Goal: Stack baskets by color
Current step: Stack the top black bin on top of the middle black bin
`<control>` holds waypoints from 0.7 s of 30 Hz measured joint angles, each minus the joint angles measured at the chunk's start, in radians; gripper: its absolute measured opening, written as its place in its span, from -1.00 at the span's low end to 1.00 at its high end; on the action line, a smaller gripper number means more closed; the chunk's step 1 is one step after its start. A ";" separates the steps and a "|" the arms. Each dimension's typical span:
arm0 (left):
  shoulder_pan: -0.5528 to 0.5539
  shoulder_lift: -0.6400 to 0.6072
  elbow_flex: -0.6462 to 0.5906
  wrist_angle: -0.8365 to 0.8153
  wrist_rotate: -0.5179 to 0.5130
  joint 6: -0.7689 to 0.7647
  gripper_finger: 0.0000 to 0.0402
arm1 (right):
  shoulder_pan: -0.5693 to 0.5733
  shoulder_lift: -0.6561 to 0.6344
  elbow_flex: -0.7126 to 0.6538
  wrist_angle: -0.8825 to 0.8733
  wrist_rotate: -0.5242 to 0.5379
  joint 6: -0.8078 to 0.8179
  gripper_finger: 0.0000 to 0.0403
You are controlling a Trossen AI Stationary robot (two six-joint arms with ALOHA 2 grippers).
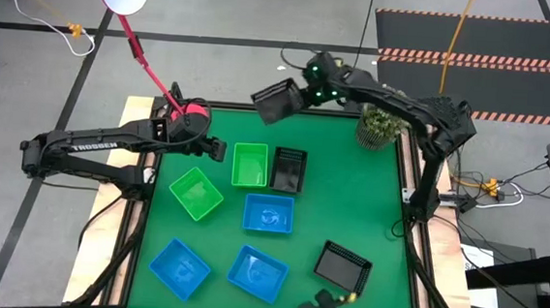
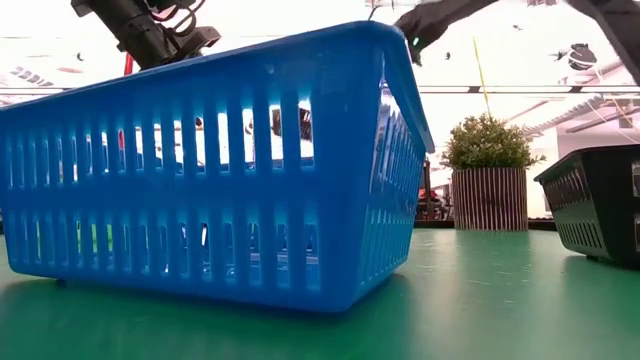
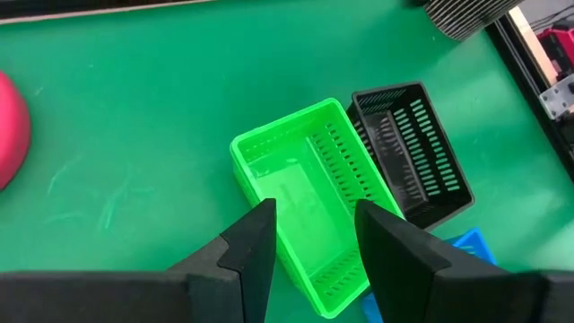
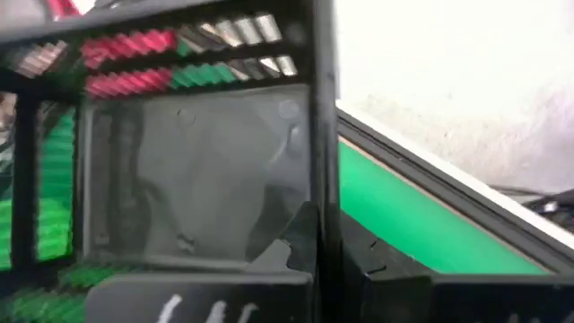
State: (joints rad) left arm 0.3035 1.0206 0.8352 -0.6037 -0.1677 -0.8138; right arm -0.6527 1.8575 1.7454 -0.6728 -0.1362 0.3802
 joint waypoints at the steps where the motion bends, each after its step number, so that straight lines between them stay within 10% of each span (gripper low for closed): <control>1: 0.000 0.000 0.000 0.000 0.000 0.006 -0.23 | 0.004 -0.028 0.000 -0.026 -0.004 -0.021 -1.00; 21: -0.001 0.000 0.000 0.024 0.123 0.058 -0.23 | 0.143 -0.396 0.000 -0.286 -0.017 -0.146 -1.00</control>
State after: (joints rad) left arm 0.3027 1.0210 0.8352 -0.5794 -0.0450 -0.7555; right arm -0.5094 1.4616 1.7454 -0.9592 -0.1535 0.2340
